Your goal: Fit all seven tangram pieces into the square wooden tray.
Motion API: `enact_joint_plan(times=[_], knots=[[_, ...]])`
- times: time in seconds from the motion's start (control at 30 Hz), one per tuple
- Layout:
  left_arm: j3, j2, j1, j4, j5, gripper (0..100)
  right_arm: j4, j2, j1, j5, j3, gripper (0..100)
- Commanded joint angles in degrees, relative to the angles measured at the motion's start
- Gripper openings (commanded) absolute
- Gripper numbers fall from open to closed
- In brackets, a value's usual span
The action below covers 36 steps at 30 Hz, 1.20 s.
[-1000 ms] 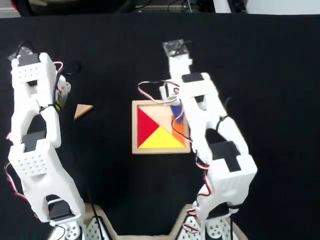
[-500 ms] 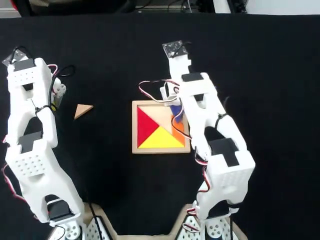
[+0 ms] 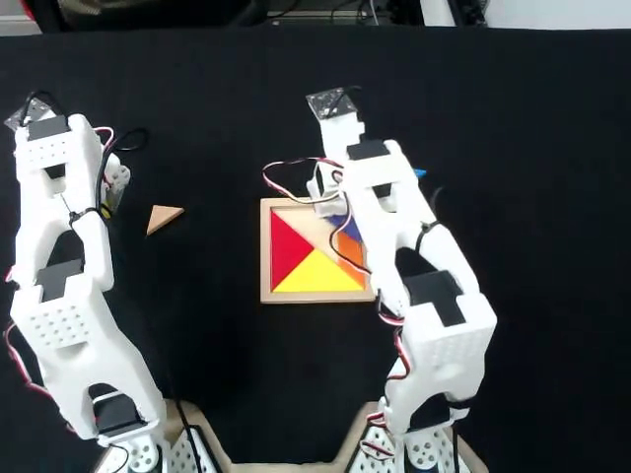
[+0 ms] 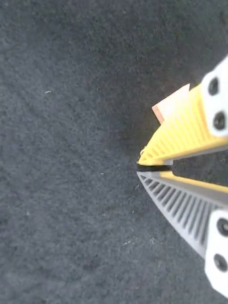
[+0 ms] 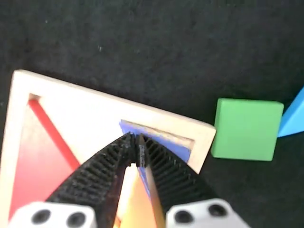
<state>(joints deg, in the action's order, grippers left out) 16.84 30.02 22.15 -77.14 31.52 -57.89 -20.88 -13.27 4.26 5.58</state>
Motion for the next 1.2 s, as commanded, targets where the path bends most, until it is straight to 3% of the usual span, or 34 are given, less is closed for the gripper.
enact_joint_plan(times=[0.0,0.3,0.37,0.47,0.77,0.93,1.03,1.17], knots=[[2.2,-1.1,0.3,0.7,0.1,3,-1.2,1.5,-0.7,0.5,-3.1,1.1],[2.3,-1.1,-0.4,2.7,-1.9,3,-5.9,10.0,0.4,1.5,0.6,1.1],[4.6,-2.2,0.0,1.1,-6.7,3,-6.2,11.9,-1.4,5.2,1.2,1.1],[12.6,-7.5,2.3,-8.2,-14.1,3,-6.3,14.5,-4.0,10.1,1.4,1.1],[22.9,-13.7,5.6,-23.7,-39.2,3,-10.5,11.6,-13.7,10.5,-6.5,1.5],[12.0,-10.1,0.4,-17.1,-44.6,3,-19.0,9.5,-16.2,7.6,-10.5,1.1],[4.7,-4.5,-3.3,-12.7,-46.3,3,-19.8,9.5,-13.0,5.3,-9.7,1.1],[4.2,2.0,-1.8,-8.1,-49.7,3,-18.3,9.5,-7.7,5.2,-6.9,1.1]])
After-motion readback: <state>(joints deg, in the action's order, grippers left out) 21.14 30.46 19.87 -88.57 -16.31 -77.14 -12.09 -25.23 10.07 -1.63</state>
